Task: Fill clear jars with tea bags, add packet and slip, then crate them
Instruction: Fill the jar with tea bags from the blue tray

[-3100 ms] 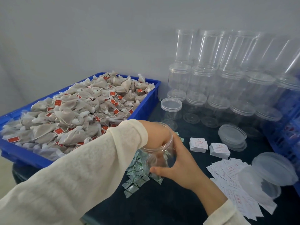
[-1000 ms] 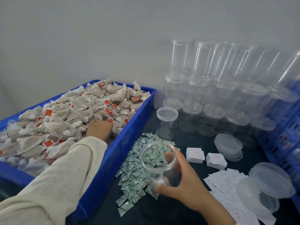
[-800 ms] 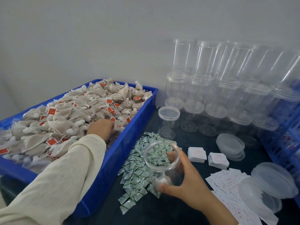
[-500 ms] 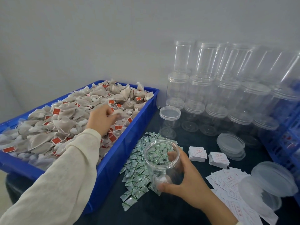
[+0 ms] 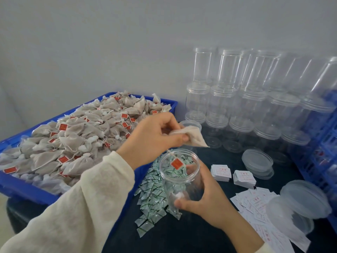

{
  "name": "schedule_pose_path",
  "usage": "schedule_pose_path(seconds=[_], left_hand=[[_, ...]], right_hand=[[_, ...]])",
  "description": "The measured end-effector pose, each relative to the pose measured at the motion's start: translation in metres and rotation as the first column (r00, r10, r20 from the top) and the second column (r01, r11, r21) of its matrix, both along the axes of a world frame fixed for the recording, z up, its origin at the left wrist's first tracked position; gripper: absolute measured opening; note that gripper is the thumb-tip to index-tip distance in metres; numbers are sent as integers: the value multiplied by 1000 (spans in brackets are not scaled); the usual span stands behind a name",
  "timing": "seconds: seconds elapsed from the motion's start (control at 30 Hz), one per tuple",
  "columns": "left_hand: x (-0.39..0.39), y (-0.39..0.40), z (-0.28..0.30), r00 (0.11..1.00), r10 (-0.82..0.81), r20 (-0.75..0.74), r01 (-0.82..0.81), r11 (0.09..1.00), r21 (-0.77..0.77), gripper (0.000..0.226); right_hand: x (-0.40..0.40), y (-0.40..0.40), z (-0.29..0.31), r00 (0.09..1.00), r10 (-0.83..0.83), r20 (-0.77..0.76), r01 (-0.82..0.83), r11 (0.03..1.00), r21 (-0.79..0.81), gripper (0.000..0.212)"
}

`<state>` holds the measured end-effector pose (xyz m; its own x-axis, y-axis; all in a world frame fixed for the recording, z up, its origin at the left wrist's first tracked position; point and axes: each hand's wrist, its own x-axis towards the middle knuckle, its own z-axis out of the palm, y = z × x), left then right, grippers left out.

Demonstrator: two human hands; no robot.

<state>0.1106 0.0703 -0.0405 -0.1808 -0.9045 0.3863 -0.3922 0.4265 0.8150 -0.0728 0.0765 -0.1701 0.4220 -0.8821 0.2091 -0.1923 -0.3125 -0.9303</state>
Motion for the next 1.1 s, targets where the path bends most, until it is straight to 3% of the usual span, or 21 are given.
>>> schedule_pose_path(seconds=[0.13, 0.4, 0.77, 0.93, 1.03, 1.1], left_hand=[[-8, 2, -14, 975, -49, 217, 44, 999, 26, 18], [2, 2, -10, 836, -29, 548, 33, 999, 3, 11], [-29, 3, -14, 647, -150, 748, 144, 987, 73, 16], [-22, 5, -11, 727, -228, 647, 196, 973, 123, 14], [-7, -3, -6, 833, -133, 537, 142, 990, 26, 18], [10, -13, -8, 897, 13, 442, 21, 997, -72, 12]], right_hand=[[-3, 3, 2, 1000, -26, -16, 26, 1000, 1, 85], [-7, 4, 3, 1000, -18, 25, 19, 999, -32, 97], [0, 6, 7, 998, 53, 27, -51, 997, -63, 100], [-2, 8, 6, 999, 33, -1, -33, 997, -65, 100], [-4, 8, 3, 1000, 19, -20, -20, 999, -37, 104], [-5, 8, 1, 999, -6, -54, 4, 1000, -29, 106]])
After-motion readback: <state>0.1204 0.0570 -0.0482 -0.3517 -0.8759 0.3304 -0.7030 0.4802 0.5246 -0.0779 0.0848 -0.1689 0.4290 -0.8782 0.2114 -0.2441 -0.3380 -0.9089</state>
